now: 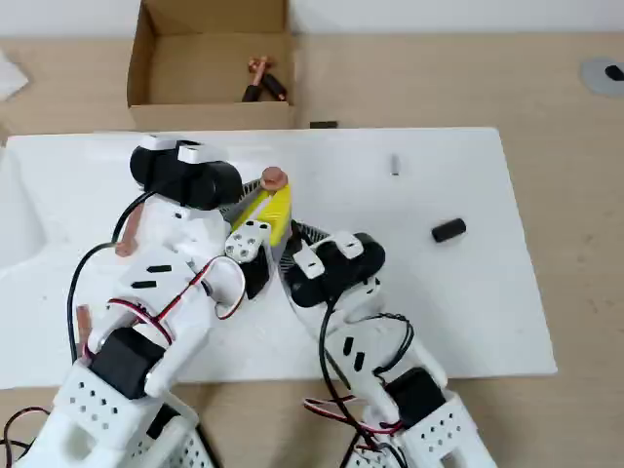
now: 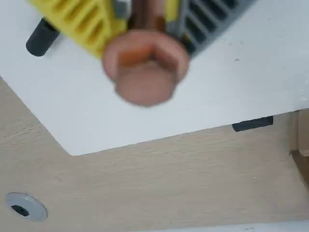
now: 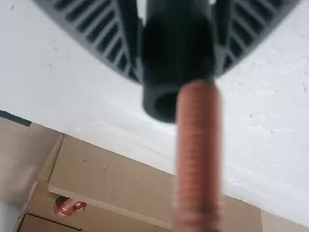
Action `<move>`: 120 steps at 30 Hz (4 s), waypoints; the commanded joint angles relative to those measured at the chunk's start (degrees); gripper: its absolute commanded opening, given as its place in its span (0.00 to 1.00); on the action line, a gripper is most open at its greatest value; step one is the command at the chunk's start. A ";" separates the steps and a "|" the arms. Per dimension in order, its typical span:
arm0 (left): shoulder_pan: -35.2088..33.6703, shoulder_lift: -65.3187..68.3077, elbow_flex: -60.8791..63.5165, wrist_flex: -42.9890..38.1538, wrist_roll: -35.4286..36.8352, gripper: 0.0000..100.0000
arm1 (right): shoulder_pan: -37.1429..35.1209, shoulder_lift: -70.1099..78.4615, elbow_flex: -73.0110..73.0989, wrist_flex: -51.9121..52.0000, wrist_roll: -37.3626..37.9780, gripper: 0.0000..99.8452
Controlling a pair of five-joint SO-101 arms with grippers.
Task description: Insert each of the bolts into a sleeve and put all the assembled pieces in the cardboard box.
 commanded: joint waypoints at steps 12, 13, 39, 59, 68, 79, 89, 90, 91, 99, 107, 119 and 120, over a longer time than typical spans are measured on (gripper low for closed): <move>0.09 -1.19 6.33 -7.21 -3.78 0.01 | -0.75 -6.90 -0.22 -0.26 -0.62 0.01; 0.09 -1.19 6.42 -7.21 -3.87 0.01 | -0.75 -6.90 -0.22 -0.26 -0.62 0.01; -2.64 -1.10 3.78 -10.90 0.26 0.01 | -0.75 -6.90 -0.22 -0.18 -0.62 0.01; -2.73 -0.57 3.87 -14.33 -0.18 0.01 | -0.75 -6.90 -0.22 -0.09 -1.76 0.01; -2.29 -0.57 6.07 -14.68 -0.18 0.01 | -0.75 -6.90 -0.22 -0.09 -1.76 0.01; -2.29 -0.92 9.23 -14.95 0.09 0.01 | -0.75 -6.90 -0.22 0.00 -1.76 0.01; -2.20 -1.01 10.02 -14.51 0.18 0.01 | -0.75 -6.90 -0.22 0.00 -1.76 0.01; -2.20 -1.19 10.55 -14.59 0.18 0.01 | -0.75 -6.90 -0.22 0.00 -1.76 0.01; -2.20 -1.19 10.90 -14.59 0.00 0.01 | -0.75 -6.90 -0.22 0.00 -1.76 0.01; -2.20 -1.19 11.34 -14.86 -0.09 0.01 | -0.75 -6.73 -0.22 0.09 -1.58 0.01; -2.20 -1.19 10.90 -11.60 0.18 0.06 | -0.75 -6.55 -0.22 0.62 -1.41 0.01; -2.64 -1.19 6.77 2.81 1.85 0.17 | -0.75 -6.46 -0.22 1.32 -1.41 0.01; -2.64 -1.19 6.33 3.69 1.85 0.17 | -0.75 -6.46 -0.22 1.32 -1.41 0.01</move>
